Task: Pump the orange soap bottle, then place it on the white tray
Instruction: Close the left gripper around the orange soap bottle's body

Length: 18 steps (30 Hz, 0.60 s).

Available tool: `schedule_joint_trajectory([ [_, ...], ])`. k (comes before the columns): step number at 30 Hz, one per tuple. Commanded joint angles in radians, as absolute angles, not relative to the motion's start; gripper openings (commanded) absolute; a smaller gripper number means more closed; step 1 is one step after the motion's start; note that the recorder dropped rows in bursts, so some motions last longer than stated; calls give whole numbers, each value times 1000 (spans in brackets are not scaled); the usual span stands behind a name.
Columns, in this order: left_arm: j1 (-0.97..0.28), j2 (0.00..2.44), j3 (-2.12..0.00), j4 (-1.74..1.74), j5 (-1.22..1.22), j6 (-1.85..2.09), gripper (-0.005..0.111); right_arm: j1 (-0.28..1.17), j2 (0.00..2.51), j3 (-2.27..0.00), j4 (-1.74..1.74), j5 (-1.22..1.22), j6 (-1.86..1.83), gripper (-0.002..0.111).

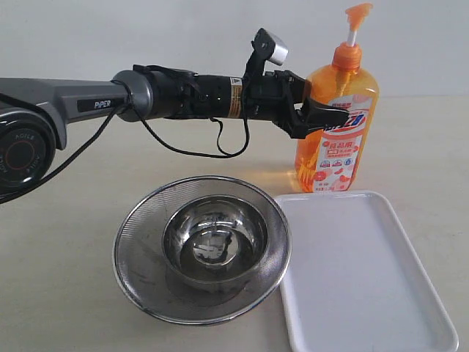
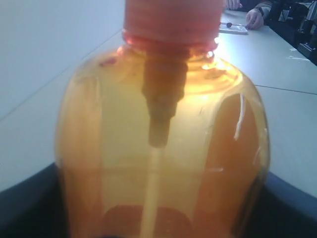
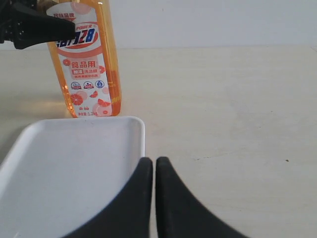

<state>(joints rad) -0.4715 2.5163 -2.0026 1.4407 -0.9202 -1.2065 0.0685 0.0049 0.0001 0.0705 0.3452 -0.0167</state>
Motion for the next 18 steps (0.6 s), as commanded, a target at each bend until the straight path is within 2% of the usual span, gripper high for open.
schedule_joint_trajectory([
  [1, -475, 2515, -2007, 1415, -953, -1216, 5, 69, 0, 0, 72, 335, -21, 0],
  [10, -475, 2500, -2007, 1379, -954, -1200, 5, 69, 0, 0, 72, 335, -21, 0],
  [18, -475, 2389, -2007, 1383, -912, -1142, 5, 69, 0, 0, 72, 335, -21, 0],
])
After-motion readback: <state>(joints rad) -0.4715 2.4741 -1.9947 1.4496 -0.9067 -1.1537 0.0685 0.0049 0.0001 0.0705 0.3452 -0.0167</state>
